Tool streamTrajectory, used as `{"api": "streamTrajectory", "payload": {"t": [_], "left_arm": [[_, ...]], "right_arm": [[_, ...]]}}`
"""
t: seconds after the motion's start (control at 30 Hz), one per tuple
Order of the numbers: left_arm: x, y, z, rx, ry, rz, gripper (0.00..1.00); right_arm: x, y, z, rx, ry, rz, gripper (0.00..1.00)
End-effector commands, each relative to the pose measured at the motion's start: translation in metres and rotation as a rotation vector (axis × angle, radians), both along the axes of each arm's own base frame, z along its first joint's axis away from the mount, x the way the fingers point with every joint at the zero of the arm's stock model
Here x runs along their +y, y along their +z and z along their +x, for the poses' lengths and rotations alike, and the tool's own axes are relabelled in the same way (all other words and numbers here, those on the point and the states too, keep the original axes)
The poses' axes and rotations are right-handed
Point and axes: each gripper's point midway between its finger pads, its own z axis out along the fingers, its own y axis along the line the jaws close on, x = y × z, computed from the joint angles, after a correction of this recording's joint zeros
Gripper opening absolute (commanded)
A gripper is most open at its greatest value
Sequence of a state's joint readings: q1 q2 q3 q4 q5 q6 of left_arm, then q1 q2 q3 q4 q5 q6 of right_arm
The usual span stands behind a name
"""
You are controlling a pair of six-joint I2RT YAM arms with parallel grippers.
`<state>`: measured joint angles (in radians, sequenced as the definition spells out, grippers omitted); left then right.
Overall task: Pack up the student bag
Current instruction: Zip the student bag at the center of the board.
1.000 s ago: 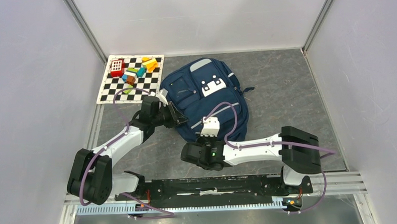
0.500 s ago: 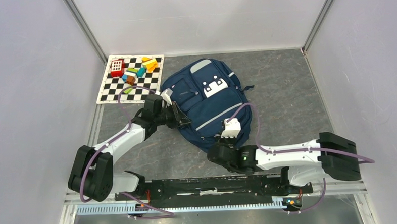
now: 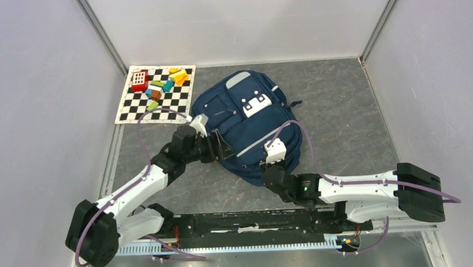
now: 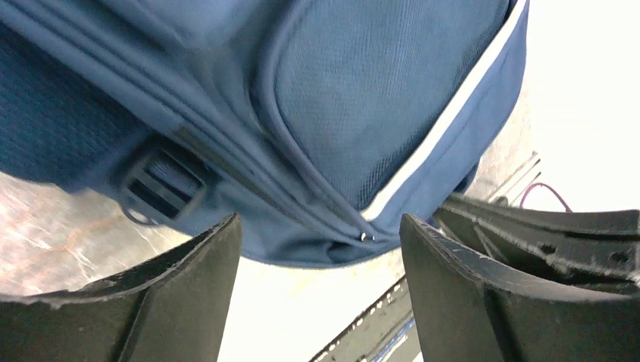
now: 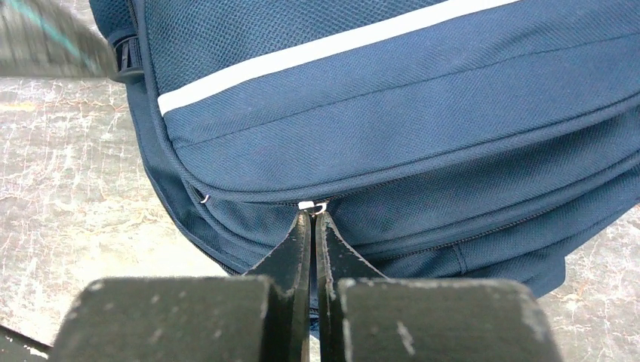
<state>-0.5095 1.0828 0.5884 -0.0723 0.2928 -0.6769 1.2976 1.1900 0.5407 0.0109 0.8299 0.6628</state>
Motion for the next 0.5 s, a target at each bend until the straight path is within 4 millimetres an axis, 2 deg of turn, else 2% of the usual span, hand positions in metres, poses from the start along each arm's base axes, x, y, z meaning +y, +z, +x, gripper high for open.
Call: {"api": "streamTrajectory", "payload": {"t": [0.0,0.13,0.27,0.47], "left_arm": [[-0.008,-0.011,-0.016,0.042,0.064,-0.035,0.83],[-0.019,-0.021,-0.028,0.093,0.087,-0.051,0.89],[-0.037,-0.022,-0.029,0.108,0.093,-0.105,0.93],[-0.052,-0.011,-0.020,0.069,0.144,-0.235,0.91]], "right_arm": [[0.009,-0.007,-0.006,0.015,0.081,-0.013,0.00],[0.016,-0.006,-0.007,0.019,0.098,0.017,0.00],[0.020,-0.006,-0.008,0.019,0.109,0.029,0.00],[0.021,-0.006,-0.008,0.020,0.114,0.032,0.00]]}}
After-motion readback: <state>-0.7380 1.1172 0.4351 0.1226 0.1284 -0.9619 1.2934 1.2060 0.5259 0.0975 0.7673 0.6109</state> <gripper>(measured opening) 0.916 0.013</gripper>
